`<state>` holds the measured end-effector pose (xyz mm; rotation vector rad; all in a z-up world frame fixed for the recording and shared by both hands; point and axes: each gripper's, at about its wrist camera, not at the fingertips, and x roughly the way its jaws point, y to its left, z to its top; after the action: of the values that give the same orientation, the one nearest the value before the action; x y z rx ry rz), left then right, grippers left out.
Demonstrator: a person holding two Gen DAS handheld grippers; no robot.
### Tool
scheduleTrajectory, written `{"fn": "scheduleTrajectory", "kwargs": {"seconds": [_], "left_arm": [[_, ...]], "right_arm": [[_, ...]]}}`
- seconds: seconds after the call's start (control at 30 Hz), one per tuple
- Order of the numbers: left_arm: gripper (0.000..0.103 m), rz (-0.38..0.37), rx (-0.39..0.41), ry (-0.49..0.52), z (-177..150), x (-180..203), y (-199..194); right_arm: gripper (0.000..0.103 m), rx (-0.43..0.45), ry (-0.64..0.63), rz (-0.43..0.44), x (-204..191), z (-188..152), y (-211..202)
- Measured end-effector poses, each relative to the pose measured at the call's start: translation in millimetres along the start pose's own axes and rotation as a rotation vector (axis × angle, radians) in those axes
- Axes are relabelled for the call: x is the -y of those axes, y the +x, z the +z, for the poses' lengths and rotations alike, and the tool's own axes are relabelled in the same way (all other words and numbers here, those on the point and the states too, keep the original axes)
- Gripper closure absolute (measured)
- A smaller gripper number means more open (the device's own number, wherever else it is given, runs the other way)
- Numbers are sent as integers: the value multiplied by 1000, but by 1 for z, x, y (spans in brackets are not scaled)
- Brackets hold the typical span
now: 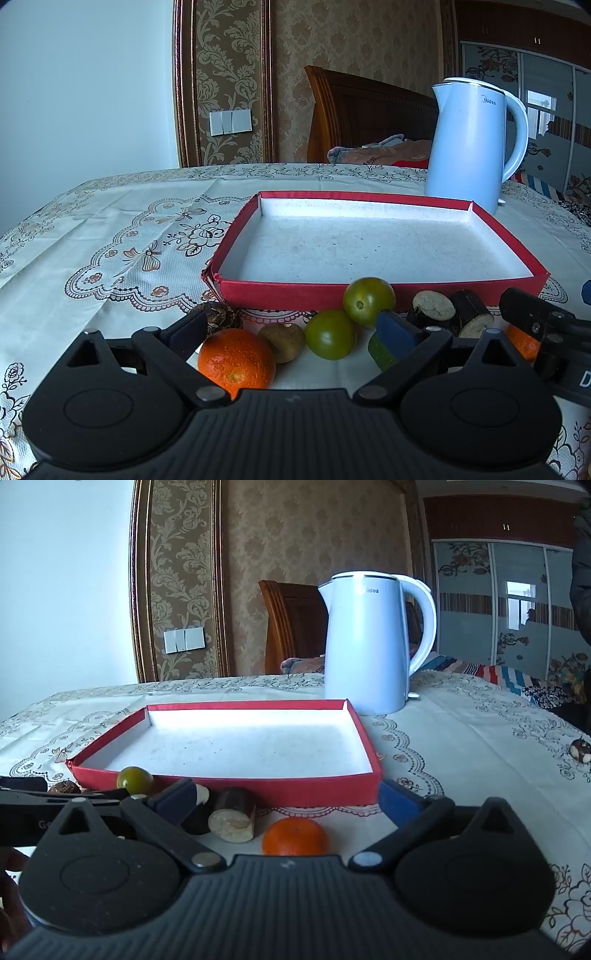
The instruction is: Organize fruits
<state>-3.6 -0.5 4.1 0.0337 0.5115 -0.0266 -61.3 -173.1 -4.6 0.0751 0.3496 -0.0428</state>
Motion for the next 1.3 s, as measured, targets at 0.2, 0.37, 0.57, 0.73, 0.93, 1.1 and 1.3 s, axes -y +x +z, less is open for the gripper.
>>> {"fn": "scheduleTrajectory", "kwargs": {"seconds": [0.2, 0.37, 0.57, 0.73, 0.93, 1.1, 1.3], "left_arm": [[4, -2, -3, -1, -1, -1, 1], [4, -2, -4, -1, -1, -1, 1], [4, -2, -3, -1, -1, -1, 1], [4, 0, -3, 3, -1, -2, 1], [4, -1, -3, 2, -2, -2, 1], [4, 0, -3, 4, -1, -2, 1], [4, 0, -4, 5, -2, -2, 2]], "right_arm": [[0, -1, 1, 4, -1, 0, 0], [0, -12, 12, 4, 1, 0, 2], [0, -26, 20, -1, 2, 0, 4], [0, -31, 26, 0, 2, 0, 5], [0, -35, 32, 2, 3, 0, 6], [0, -37, 37, 3, 3, 0, 7], [0, -33, 39, 6, 4, 0, 7]]}}
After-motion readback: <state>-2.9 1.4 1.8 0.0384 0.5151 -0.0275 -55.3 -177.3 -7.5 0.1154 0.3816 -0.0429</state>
